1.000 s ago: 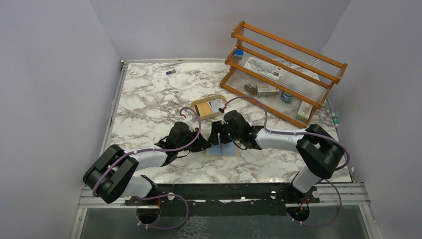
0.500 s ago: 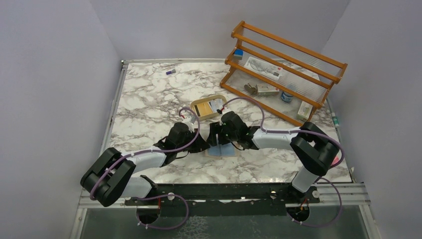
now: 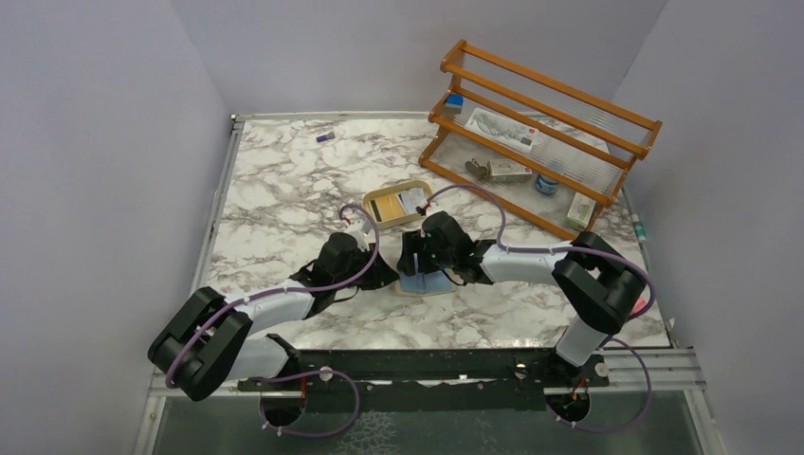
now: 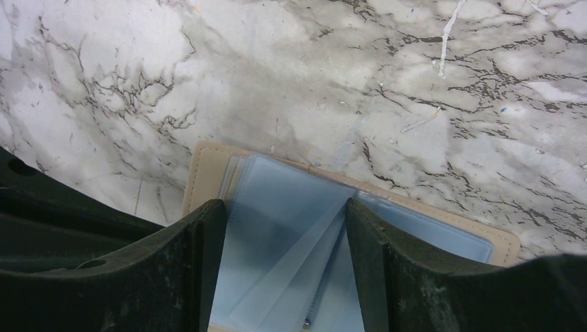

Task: Take the credit cards out of the card holder

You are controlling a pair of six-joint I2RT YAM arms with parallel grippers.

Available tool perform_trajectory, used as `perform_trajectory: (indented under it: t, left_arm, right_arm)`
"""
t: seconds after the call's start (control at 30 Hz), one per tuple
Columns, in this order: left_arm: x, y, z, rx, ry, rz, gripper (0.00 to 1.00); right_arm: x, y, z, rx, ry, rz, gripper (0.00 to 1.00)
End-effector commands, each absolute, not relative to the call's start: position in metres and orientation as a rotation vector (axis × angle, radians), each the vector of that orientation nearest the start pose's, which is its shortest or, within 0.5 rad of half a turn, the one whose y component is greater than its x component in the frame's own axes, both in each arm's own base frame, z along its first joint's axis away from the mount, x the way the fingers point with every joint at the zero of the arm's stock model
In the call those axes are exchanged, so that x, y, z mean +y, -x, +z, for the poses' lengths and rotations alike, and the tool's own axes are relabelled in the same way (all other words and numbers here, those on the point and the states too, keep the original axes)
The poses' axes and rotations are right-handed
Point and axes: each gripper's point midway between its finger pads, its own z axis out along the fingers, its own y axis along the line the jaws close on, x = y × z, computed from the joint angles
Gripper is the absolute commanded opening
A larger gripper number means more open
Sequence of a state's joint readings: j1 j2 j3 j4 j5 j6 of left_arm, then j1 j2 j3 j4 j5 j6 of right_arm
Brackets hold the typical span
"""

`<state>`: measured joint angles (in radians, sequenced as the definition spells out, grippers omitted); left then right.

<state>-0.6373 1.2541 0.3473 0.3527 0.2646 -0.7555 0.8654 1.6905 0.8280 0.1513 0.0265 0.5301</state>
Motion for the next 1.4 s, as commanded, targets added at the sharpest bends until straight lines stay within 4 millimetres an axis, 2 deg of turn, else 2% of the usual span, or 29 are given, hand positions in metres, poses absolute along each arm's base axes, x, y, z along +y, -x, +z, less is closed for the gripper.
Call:
perform_trajectory:
  t: [0.0,0.07,0.4,0.67,0.87,1.0,1.2,1.37]
  left_arm:
    - [-0.249,-0.214,0.062,2.283,-0.045,-1.050,0.05]
    - [-0.249,-0.215,0.063,2.280,-0.045,-1.051,0.00]
    - [-0.248,-0.216,0.068,2.256,-0.032,-1.051,0.00]
    - [-0.243,-0.216,0.068,2.255,-0.026,-1.025,0.00]
    - [-0.240,-0.217,0.067,2.265,-0.024,-0.997,0.00]
    - [-0.238,-0.217,0.060,2.282,-0.021,-0.979,0.00]
    - [-0.235,-0.217,0.050,2.306,-0.020,-0.942,0.00]
    - [-0.233,-0.220,0.051,2.299,-0.025,-0.917,0.00]
  right_arm:
    - [0.317,-0.259,0.027,2.384,0.379,0.601,0.68]
    - [0.316,-0.258,0.026,2.388,0.380,0.599,0.68]
    - [0.307,-0.255,0.025,2.400,0.391,0.560,0.70]
    - [0.283,-0.262,0.026,2.393,0.418,0.412,0.74]
    - [0.254,-0.263,0.026,2.407,0.424,0.243,0.75]
    - [0.232,-0.266,0.041,2.387,0.394,0.148,0.76]
    - [0.204,-0.270,0.081,2.340,0.300,0.074,0.78]
    - [0.195,-0.272,0.113,2.295,0.265,0.069,0.81]
